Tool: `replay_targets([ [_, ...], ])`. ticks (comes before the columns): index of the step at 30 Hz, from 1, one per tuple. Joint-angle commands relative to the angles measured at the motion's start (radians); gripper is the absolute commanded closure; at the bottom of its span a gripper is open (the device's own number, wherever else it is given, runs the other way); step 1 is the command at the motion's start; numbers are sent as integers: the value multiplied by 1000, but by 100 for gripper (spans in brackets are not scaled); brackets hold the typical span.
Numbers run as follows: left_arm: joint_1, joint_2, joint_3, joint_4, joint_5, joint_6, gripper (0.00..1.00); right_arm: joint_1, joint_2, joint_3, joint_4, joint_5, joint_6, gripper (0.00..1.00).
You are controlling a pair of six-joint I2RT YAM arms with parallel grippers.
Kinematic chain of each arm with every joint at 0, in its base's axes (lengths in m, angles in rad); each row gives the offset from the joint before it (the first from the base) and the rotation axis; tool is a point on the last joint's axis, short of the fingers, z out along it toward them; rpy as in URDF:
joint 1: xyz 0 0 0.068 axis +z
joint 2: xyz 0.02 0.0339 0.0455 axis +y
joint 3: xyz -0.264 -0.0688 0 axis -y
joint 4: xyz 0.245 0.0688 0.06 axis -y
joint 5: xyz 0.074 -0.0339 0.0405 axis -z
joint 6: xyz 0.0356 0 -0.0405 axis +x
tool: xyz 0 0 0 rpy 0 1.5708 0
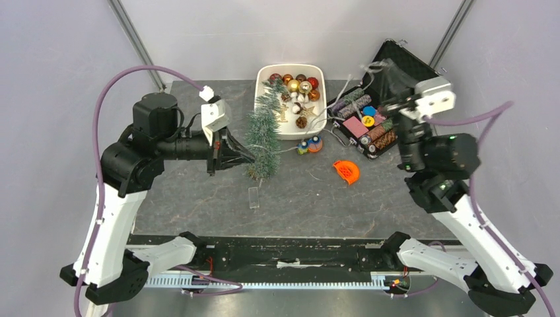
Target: Decorate the small christmas tree
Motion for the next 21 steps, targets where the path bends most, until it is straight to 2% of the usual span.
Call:
replay_targets([
  [1,-69,20,91,135,-24,-142,98,-4,66,202,-52,45,-122,100],
  [4,-102,45,165,181,-63,-171,98,-4,107,301,-52,42,-147,100],
  [7,-102,59,192,216,-162,-174,98,-4,157,379,-51,25,-175,100],
  [12,-101,28,74,259,-406,-179,98,-3,291,510,-50,-12,-228,100],
  [17,-98,22,23,291,-404,-253,98,-7,433,668,-14,-33,-238,100],
  [21,-88,-17,11,274,-607,-247,98,-6,526,712,25,-122,-253,100],
])
